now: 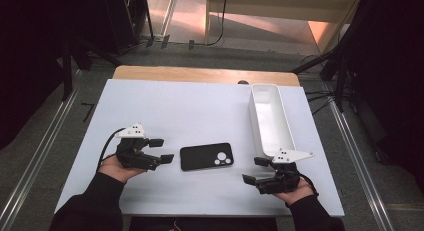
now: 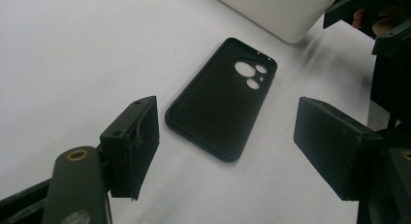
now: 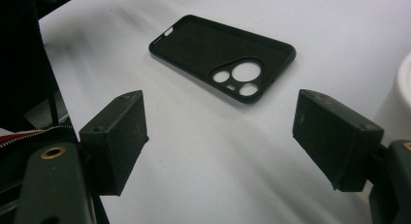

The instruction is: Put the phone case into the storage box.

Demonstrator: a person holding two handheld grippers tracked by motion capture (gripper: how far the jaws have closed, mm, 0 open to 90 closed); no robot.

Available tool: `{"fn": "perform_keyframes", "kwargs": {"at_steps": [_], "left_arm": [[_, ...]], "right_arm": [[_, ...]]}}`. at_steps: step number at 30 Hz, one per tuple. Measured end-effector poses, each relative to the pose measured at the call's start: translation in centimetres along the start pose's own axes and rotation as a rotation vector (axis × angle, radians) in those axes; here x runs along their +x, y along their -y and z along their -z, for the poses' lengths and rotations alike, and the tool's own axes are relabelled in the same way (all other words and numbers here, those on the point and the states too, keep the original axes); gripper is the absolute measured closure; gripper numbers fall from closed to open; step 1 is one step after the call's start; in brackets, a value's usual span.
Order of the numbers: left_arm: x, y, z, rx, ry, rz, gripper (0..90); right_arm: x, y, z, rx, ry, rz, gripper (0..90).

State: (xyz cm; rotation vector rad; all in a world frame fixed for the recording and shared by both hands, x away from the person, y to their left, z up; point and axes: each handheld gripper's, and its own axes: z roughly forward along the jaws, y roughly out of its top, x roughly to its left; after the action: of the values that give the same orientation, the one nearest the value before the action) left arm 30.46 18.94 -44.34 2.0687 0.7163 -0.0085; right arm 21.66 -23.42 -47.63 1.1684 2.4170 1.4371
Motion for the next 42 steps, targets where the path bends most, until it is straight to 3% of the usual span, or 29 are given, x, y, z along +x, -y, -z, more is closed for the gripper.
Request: {"fn": "perform_keyframes", "kwargs": {"at_steps": [18, 27, 36, 42], "left_arm": [[0.6, -2.7, -2.3, 0.019, 0.040, -0.048, 24.4], [1.1, -4.0, -3.7, 0.015, 0.080, -0.058, 24.5], [0.9, -5.2, -5.3, 0.028, 0.109, -0.094, 24.5], [0.6, -6.0, -6.2, 0.044, 0.130, -0.139, 24.4]], "right_arm": [[0.0, 0.0, 0.0, 0.002, -0.008, -0.001, 18.5], [0.1, 0.0, 0.0, 0.006, -0.012, -0.002, 18.4], [0.0, 0.0, -0.1, 0.003, -0.014, -0.001, 18.5], [0.0, 0.0, 0.0, 0.004, -0.019, -0.004, 18.4]]}}
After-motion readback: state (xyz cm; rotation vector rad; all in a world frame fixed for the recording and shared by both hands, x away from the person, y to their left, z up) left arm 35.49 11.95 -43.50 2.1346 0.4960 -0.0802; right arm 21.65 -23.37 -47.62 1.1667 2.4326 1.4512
